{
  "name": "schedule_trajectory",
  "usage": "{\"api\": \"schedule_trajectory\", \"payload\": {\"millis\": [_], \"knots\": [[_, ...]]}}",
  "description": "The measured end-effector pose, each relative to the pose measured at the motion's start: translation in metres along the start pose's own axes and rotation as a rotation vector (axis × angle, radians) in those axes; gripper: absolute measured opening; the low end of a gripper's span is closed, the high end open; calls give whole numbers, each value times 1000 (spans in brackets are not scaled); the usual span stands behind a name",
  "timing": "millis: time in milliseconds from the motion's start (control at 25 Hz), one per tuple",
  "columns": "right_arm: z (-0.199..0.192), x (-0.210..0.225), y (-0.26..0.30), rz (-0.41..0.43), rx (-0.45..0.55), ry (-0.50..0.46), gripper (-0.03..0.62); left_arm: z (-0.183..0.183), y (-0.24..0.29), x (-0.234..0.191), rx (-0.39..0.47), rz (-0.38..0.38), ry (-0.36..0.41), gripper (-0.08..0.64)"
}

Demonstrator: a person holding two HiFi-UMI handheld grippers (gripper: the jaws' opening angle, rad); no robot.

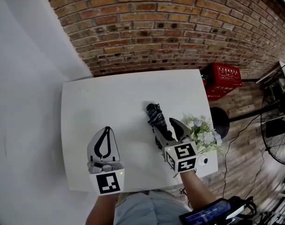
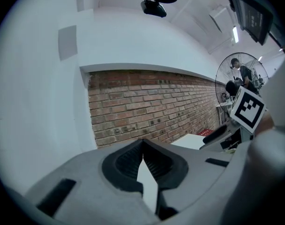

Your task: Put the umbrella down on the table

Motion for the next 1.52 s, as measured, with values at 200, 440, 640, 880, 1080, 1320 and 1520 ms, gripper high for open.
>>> {"api": "schedule_trajectory", "payload": {"millis": [200, 440, 640, 880, 1080, 1320, 1520], "knots": [[55, -17, -56, 51, 196, -30, 161, 41, -23, 12, 56, 14, -7, 2], [96, -40, -122, 69, 386, -103, 6, 98, -55, 28, 165, 14, 17, 2], [104, -47, -156, 31, 417, -158, 5, 125, -84, 46, 221, 11, 29, 2], [103, -51, -187, 12, 440, -200, 5, 135, -108, 64, 246, 5, 25, 2], [103, -50, -202, 10, 456, -206, 5, 140, -119, 76, 258, -1, 32, 3], [105, -49, -211, 9, 469, -205, 5, 144, -123, 82, 263, -3, 31, 2], [104, -47, -214, 6, 471, -209, 5, 144, -124, 87, 263, -12, 32, 2]]}}
Point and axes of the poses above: the fingertips, and each gripper's own axes: y forward along the fingers, x to its right, z out of its top, the point moved 2 cm from there along -y, backward along the fingers, and after that the axes turned 6 degrees about z, right-handed, at the moved point
